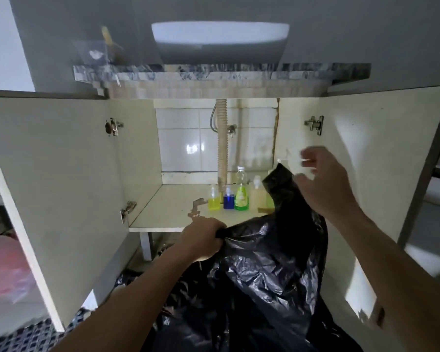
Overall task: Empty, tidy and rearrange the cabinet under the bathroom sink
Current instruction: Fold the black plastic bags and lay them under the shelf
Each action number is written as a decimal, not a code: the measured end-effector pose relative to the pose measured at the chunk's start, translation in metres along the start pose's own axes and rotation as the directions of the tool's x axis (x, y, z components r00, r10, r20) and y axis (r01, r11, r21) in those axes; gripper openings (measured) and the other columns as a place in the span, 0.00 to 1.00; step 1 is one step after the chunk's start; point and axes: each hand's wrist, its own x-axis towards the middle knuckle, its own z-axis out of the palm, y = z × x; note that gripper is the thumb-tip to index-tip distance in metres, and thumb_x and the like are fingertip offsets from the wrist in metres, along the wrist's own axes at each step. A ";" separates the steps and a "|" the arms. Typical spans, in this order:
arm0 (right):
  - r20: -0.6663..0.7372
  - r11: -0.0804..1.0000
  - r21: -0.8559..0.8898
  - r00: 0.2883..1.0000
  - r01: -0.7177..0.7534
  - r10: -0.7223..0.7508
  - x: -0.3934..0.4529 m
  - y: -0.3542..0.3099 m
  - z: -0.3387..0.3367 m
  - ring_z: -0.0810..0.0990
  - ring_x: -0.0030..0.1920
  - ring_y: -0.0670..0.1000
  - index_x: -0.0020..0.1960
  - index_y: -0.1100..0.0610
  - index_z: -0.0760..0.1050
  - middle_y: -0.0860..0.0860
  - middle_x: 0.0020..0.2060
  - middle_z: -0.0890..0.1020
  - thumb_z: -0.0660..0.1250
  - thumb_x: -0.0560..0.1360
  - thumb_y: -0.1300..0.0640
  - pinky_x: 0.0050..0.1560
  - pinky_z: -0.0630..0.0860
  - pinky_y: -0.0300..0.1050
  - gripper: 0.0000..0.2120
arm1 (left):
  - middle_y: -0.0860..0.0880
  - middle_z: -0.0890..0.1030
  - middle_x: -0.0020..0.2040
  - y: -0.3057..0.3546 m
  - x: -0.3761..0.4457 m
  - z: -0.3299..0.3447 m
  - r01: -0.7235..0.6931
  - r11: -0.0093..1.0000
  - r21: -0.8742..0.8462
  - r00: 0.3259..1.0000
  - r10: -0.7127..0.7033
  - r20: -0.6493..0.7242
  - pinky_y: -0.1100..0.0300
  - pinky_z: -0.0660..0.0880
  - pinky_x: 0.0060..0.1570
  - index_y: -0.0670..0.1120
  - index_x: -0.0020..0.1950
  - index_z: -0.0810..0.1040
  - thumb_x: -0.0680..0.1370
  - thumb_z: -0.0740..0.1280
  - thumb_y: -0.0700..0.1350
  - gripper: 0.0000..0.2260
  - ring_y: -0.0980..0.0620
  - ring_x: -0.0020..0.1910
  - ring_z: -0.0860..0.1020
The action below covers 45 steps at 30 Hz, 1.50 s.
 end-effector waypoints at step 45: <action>0.603 0.488 -0.798 0.474 0.353 0.642 -0.200 0.225 0.070 0.77 0.59 0.58 0.61 0.56 0.75 0.55 0.58 0.77 0.58 0.77 0.65 0.59 0.72 0.53 0.15 | 0.42 0.75 0.62 -0.014 -0.054 0.214 -0.154 0.977 0.146 0.724 0.010 0.690 0.47 0.76 0.54 0.54 0.70 0.67 0.76 0.64 0.44 0.22 0.38 0.58 0.76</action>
